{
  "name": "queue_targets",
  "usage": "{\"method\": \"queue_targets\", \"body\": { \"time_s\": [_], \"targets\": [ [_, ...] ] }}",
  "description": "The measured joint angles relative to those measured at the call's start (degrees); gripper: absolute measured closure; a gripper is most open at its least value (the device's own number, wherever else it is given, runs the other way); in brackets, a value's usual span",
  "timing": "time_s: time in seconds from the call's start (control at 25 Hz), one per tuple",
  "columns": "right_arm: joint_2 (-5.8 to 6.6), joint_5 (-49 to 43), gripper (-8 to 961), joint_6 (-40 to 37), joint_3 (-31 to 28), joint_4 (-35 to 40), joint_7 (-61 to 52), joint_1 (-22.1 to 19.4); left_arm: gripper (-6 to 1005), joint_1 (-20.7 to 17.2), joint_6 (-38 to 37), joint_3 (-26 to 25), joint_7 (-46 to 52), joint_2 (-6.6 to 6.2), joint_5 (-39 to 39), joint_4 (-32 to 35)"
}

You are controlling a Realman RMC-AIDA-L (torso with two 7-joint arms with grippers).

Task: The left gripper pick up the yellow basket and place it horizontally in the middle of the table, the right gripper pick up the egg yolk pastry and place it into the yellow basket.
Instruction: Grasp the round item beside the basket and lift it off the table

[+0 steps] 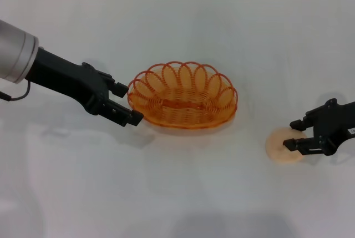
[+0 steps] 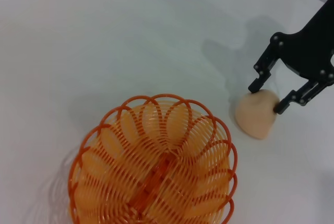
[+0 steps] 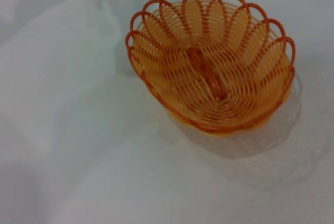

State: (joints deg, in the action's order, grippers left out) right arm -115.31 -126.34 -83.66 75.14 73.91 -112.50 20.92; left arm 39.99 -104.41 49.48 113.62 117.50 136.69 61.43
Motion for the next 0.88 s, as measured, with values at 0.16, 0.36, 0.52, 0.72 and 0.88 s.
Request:
{"method": "queue_targets", "body": {
  "time_s": [0.16, 0.36, 0.52, 0.72, 0.88],
  "targets": [
    [0.00, 0.06, 500, 0.00, 0.01, 0.32, -0.36, 0.00, 118, -0.06, 0.00, 0.00, 0.08, 0.03, -0.05, 0.00],
    [0.00, 0.03, 600, 0.10, -0.15, 0.31, -1.33, 0.56, 118, -0.09, 0.00, 0.00, 0.09, 0.06, 0.03, 0.00],
    [0.00, 0.34, 697, 0.00, -0.05, 0.58, -1.50, 0.60, 118, -0.09, 0.00, 0.00, 0.04, 0.09, 0.03, 0.00],
    [0.00, 1.64, 735, -1.14, 0.26, 3.62, -2.91, 0.76, 119, -0.31, 0.00, -0.17, -0.08, 0.03, 0.06, 0.00],
    [0.01, 3.27, 751, -1.72, 0.90, 6.33, -3.41, 0.79, 119, -0.82, 0.13, -0.22, -0.39, -0.30, -0.09, 0.00]
  ]
}}
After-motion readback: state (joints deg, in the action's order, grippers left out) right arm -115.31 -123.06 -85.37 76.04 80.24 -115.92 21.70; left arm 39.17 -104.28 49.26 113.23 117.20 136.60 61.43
